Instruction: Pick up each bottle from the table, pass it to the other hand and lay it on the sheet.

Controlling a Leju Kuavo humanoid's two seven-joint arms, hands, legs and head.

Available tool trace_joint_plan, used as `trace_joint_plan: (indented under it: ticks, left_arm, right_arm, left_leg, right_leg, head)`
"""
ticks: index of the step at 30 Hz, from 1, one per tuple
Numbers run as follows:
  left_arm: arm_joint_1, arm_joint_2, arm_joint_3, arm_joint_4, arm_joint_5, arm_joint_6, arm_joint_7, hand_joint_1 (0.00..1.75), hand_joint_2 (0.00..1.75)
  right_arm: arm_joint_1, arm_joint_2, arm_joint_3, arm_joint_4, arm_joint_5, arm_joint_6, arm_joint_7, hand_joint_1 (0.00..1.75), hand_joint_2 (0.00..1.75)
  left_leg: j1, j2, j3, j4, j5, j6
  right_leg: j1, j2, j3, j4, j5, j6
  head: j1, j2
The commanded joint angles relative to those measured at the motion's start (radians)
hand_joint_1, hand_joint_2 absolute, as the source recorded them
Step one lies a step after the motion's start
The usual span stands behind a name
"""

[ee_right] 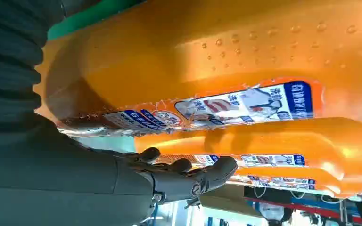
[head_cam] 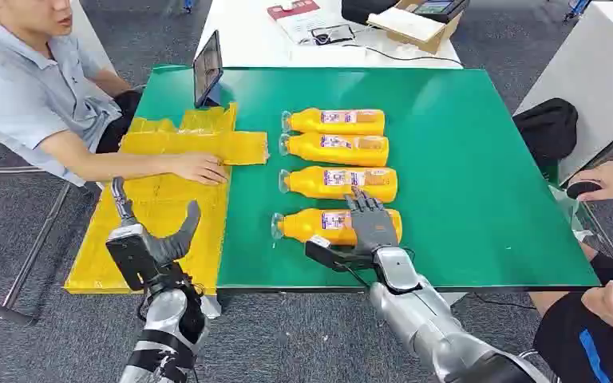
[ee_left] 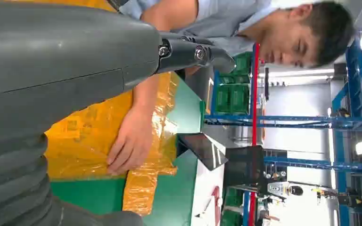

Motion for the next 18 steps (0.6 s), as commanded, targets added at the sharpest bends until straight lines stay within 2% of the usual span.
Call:
trace_joint_plan:
  ticks: [1, 2, 3, 9, 14, 18]
  left_arm:
    - [-0.058, 0.010, -0.017, 0.084, 0.011, -0.002, 0.003, 0.00, 1.75]
    - [-0.058, 0.012, -0.021, 0.083, 0.015, -0.002, 0.003, 0.00, 1.75]
    - [-0.057, 0.013, -0.021, 0.082, 0.016, -0.002, 0.003, 0.00, 1.75]
    - [-0.056, 0.014, -0.022, 0.080, 0.017, -0.002, 0.003, 0.00, 1.75]
    - [-0.047, 0.017, -0.025, 0.072, 0.025, -0.002, 0.003, 0.00, 1.75]
    - [-0.051, 0.024, -0.034, 0.079, 0.045, -0.002, 0.003, 0.00, 1.75]
  right_arm:
    - [-0.103, 0.006, -0.006, 0.166, 0.010, 0.119, 0.028, 0.35, 1.75]
    - [-0.103, 0.003, -0.005, 0.169, 0.007, 0.142, 0.023, 1.48, 1.75]
    - [-0.103, 0.002, -0.008, 0.169, 0.003, 0.157, 0.019, 1.73, 1.75]
    - [-0.098, 0.002, -0.009, 0.167, -0.002, 0.163, 0.014, 1.75, 1.75]
    - [-0.072, 0.001, -0.023, 0.159, -0.041, 0.242, -0.008, 1.75, 1.75]
    - [-0.012, 0.016, -0.099, 0.135, -0.187, 0.278, -0.143, 1.75, 1.75]
  left_leg:
    - [0.000, 0.000, 0.002, 0.000, -0.001, -0.001]
    - [0.000, -0.001, 0.004, 0.000, -0.002, -0.001]
    - [0.000, -0.001, 0.003, 0.000, -0.001, -0.001]
    - [0.000, -0.001, 0.002, 0.000, -0.001, -0.001]
    - [0.001, -0.002, 0.004, -0.001, -0.001, -0.001]
    - [0.001, -0.003, 0.005, -0.002, -0.001, -0.001]
  right_leg:
    - [0.000, 0.000, 0.002, 0.000, -0.001, -0.001]
    - [0.000, 0.000, 0.004, 0.000, -0.002, -0.002]
    - [0.001, -0.001, 0.003, 0.000, -0.001, -0.002]
    - [0.000, -0.001, 0.003, -0.001, -0.001, -0.001]
    - [0.001, -0.001, 0.004, -0.001, -0.002, -0.002]
    - [0.001, -0.002, 0.006, -0.002, -0.001, -0.002]
  head:
    - [0.000, 0.000]
    - [0.000, 0.000]
    - [0.000, 0.000]
    - [0.000, 0.000]
    - [0.000, 0.000]
    - [0.000, 0.000]
